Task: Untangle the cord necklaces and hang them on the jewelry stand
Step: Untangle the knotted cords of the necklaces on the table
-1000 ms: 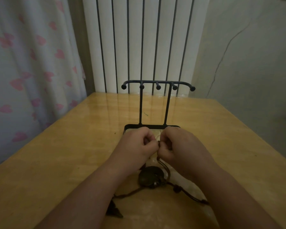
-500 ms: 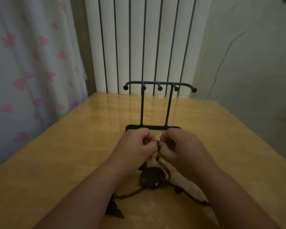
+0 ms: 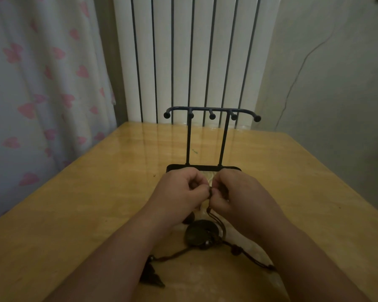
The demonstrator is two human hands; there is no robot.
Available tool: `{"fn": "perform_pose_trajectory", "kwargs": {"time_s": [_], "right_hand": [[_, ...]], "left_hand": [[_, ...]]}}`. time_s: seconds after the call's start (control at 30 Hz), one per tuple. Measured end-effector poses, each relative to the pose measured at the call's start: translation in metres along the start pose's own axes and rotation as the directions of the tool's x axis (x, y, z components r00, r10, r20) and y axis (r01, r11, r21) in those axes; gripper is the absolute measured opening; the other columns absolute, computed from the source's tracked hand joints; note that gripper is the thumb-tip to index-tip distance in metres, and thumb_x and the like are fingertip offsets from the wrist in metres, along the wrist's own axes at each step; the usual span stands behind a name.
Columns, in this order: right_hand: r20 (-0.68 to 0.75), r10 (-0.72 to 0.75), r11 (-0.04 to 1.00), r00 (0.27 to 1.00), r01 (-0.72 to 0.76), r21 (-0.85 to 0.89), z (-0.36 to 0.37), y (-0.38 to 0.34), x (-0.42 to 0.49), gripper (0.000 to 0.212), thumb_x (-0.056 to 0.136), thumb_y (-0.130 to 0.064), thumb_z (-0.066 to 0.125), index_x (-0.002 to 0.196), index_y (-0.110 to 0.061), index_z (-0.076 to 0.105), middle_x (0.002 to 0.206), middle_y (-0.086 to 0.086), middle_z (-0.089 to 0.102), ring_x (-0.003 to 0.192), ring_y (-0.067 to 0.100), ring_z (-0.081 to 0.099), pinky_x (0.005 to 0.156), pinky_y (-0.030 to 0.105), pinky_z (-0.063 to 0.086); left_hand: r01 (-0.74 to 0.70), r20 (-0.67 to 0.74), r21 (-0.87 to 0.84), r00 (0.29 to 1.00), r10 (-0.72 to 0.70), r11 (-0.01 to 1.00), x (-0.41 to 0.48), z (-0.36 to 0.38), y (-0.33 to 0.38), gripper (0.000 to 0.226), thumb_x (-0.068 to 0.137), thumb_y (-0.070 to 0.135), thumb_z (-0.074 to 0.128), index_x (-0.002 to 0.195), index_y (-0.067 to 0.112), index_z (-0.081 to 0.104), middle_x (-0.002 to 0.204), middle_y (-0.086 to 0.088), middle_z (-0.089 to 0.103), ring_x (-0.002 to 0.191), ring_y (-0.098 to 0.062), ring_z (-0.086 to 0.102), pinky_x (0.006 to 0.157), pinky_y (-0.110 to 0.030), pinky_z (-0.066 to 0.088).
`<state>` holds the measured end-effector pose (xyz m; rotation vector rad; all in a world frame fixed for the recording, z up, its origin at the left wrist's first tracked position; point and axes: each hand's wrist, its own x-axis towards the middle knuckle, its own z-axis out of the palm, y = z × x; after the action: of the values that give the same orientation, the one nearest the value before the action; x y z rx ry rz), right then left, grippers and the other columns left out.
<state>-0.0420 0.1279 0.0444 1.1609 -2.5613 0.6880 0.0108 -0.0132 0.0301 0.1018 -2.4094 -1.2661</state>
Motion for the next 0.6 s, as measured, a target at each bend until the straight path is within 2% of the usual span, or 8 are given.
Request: {"fn": "perform_pose_trajectory", "kwargs": {"time_s": [0.13, 0.3, 0.6], "right_hand": [[0.008, -0.002, 1.000, 1.000, 0.002, 0.002, -0.0002, 0.0002, 0.0003, 0.007, 0.092, -0.030, 0.054, 0.087, -0.027, 0.050, 0.078, -0.012, 0.046, 0.068, 0.004, 0.043, 0.058, 0.018, 0.036], [0.006, -0.001, 1.000, 1.000, 0.001, 0.013, -0.0005, 0.0017, 0.0001, 0.005, 0.091, -0.031, 0.054, 0.089, -0.027, 0.051, 0.079, -0.013, 0.046, 0.070, 0.001, 0.042, 0.058, 0.016, 0.035], [-0.024, -0.018, 1.000, 1.000, 0.018, 0.020, -0.0015, 0.0009, -0.0002, 0.004, 0.089, -0.033, 0.057, 0.090, -0.029, 0.055, 0.078, -0.016, 0.047, 0.071, 0.000, 0.044, 0.060, 0.015, 0.037]], "left_hand": [[0.000, 0.020, 0.019, 1.000, -0.001, 1.000, 0.0000, 0.0007, -0.0002, 0.016, 0.090, 0.022, 0.062, 0.076, 0.030, 0.061, 0.066, 0.008, 0.059, 0.057, 0.000, 0.054, 0.054, -0.017, 0.041], [0.011, 0.063, 0.031, 0.998, -0.013, 0.999, 0.0002, 0.0009, 0.0000, 0.015, 0.090, 0.024, 0.060, 0.077, 0.031, 0.061, 0.069, 0.007, 0.061, 0.062, -0.004, 0.056, 0.056, -0.020, 0.044], [0.023, 0.043, -0.027, 0.999, -0.022, 0.999, 0.0011, 0.0006, -0.0024, 0.018, 0.090, 0.018, 0.060, 0.074, 0.028, 0.060, 0.063, 0.008, 0.056, 0.052, 0.002, 0.048, 0.050, -0.016, 0.037]]}}
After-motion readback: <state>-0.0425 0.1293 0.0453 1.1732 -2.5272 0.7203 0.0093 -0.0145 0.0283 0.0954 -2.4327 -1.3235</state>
